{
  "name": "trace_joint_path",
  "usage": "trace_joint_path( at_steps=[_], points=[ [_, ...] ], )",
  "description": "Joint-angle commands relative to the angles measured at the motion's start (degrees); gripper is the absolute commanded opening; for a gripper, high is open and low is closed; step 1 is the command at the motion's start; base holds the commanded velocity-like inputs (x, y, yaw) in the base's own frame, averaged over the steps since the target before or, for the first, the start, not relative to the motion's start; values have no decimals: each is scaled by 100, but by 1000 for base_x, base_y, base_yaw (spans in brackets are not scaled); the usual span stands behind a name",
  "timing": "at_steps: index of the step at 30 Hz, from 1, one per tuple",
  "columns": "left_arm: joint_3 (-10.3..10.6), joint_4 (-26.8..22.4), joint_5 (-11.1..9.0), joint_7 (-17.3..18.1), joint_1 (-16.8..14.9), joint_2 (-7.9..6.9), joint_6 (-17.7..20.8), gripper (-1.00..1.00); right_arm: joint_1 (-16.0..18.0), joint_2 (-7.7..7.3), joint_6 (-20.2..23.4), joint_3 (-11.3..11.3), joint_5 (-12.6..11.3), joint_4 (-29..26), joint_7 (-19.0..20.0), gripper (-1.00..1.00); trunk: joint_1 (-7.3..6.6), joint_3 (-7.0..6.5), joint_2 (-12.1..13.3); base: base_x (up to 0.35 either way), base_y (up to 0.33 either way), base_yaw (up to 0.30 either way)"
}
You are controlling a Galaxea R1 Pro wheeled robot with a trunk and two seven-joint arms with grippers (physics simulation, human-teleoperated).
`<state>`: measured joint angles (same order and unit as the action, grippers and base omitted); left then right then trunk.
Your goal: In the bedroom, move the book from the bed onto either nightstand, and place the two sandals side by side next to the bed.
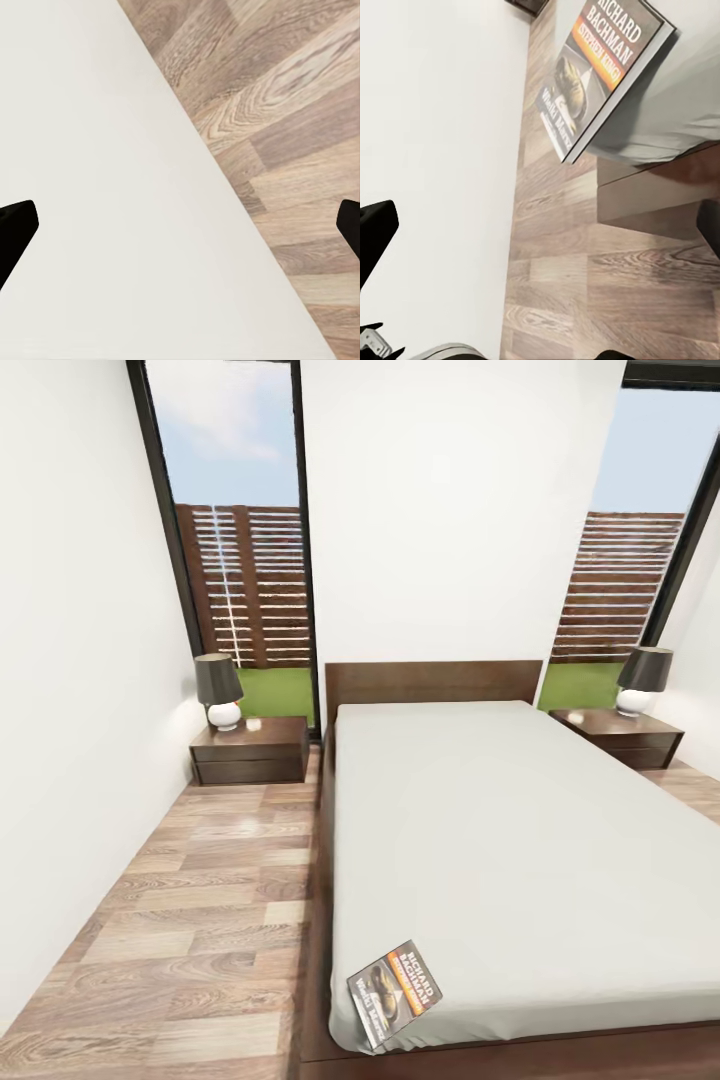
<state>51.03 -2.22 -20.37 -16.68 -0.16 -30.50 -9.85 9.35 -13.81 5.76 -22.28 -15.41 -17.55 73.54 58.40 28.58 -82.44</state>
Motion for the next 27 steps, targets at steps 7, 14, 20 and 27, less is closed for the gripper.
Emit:
trace_joint_path(
  at_steps=[7,14,20,27],
  points=[
    [48,-7,-48,18,-1,24,-3,100,28,1,62,-11,-29,4,21,100,0,6,-3,0,25,0],
    [48,-7,-51,111,1,126,43,100,41,1,61,-13,-31,5,21,100,0,6,-3,0,8,0],
    [48,-1,-52,347,79,269,160,100,46,1,64,-13,-28,3,20,100,0,6,-3,0,3,0],
    [37,-2,-60,574,338,438,530,100,51,-2,65,-13,-25,1,20,100,0,6,-3,0,1,0]
  ],
)
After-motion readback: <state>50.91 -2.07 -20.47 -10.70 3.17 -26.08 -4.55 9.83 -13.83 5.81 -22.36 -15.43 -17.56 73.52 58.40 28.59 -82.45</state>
